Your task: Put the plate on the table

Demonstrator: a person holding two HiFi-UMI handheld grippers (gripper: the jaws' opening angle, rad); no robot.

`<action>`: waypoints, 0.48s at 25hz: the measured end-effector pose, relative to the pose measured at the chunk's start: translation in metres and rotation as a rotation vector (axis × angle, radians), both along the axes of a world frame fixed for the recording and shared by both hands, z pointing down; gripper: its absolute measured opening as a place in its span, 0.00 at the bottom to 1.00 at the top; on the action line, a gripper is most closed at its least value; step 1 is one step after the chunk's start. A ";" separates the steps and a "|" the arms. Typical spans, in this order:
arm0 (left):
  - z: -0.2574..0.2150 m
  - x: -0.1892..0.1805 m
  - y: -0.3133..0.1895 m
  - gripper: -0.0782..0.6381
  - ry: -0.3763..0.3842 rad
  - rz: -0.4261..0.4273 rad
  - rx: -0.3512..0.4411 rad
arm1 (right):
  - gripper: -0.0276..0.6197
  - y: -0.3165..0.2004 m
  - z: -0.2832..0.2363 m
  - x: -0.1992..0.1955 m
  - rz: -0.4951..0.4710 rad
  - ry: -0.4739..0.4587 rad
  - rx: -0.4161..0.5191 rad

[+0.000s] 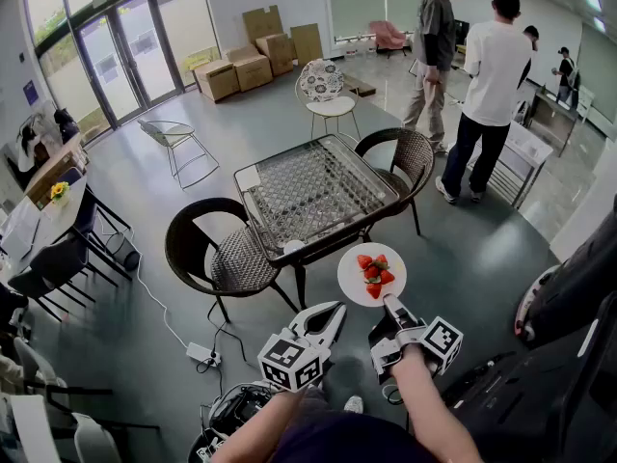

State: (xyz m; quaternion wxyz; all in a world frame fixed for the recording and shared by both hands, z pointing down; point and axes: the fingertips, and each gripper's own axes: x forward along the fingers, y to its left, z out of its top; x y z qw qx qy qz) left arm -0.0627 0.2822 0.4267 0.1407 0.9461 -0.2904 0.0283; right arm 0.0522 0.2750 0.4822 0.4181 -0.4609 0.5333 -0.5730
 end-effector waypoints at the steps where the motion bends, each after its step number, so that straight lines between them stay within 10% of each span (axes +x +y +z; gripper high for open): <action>1: 0.000 0.001 0.000 0.12 0.000 0.001 -0.001 | 0.07 0.000 0.000 0.000 -0.003 -0.006 -0.001; 12: 0.004 0.002 -0.001 0.12 -0.007 0.000 -0.010 | 0.07 -0.002 0.007 0.000 -0.007 -0.018 -0.025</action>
